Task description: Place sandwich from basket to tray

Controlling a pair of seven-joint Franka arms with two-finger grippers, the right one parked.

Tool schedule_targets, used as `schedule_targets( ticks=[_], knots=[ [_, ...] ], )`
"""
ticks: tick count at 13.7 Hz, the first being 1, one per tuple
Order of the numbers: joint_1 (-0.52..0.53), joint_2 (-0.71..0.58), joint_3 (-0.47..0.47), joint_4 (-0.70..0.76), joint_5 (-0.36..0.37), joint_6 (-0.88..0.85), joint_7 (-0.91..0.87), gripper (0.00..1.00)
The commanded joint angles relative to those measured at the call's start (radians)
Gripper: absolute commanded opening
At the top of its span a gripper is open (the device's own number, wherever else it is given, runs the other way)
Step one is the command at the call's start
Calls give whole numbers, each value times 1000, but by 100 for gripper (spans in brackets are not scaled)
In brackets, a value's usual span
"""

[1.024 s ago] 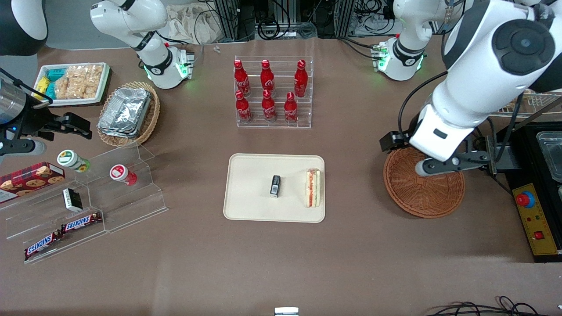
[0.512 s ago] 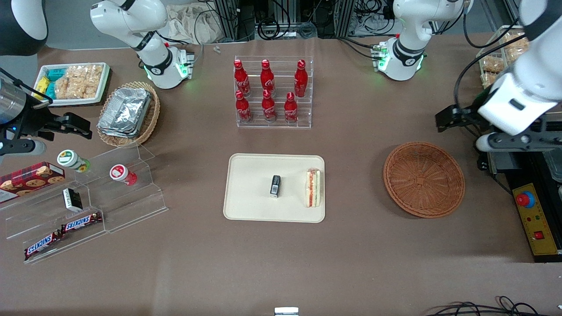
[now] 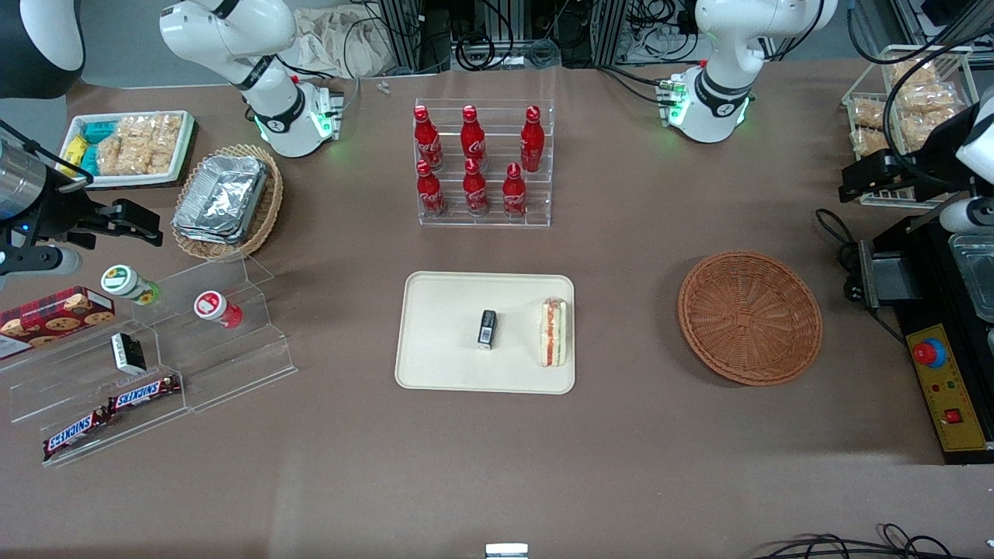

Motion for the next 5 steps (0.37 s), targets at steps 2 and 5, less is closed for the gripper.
schedule_targets(
  ticks=[2,5],
  knots=[
    [2,-133,1,-152,15,35,12,100],
    [-1,-133,-6,-150,64,35,17,100]
  ],
)
